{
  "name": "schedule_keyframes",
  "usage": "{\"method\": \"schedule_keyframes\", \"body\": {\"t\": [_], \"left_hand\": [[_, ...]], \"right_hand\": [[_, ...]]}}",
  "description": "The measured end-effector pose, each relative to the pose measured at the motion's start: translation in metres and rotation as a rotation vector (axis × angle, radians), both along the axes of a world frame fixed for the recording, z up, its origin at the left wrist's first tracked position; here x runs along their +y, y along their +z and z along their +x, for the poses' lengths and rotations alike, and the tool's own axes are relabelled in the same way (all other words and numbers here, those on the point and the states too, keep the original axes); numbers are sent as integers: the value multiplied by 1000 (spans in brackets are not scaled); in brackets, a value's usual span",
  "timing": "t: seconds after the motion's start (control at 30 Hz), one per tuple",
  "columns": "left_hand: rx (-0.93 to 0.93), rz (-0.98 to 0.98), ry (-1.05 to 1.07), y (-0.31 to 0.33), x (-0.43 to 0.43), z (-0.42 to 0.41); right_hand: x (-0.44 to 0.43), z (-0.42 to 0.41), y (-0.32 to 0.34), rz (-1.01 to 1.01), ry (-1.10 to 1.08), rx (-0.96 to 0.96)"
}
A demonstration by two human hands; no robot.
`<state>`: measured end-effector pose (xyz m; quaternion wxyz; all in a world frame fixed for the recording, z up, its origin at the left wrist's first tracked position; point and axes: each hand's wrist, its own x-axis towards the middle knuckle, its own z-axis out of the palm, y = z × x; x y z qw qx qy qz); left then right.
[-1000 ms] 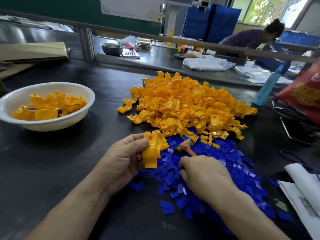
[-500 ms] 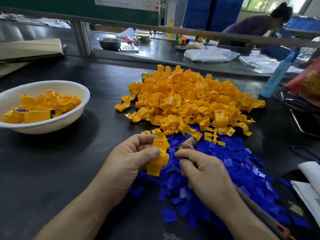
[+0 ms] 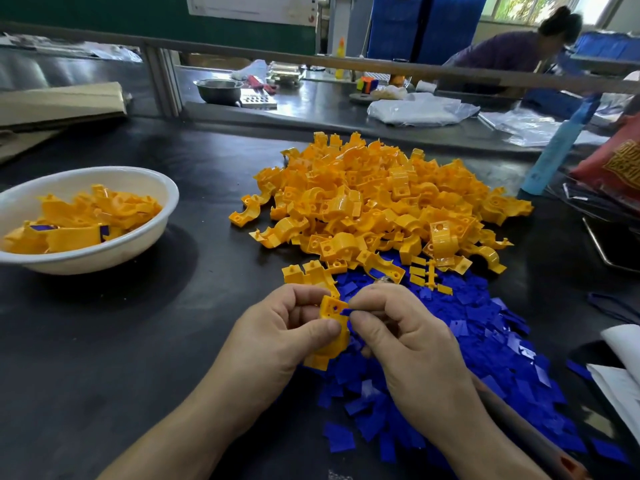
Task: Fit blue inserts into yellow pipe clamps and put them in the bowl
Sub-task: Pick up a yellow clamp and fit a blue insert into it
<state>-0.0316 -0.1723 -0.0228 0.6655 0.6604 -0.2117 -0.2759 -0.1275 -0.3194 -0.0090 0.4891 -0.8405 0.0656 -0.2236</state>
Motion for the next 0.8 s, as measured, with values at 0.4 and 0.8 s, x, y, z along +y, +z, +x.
{"method": "schedule_keyframes", "body": {"t": [0.4, 0.8], "left_hand": [[59, -68, -75, -3, -1, -7], [113, -108, -45, 1, -1, -6]], "right_hand": [[3, 2, -6, 119, 3, 42], [0, 2, -5, 337, 128, 37]]}}
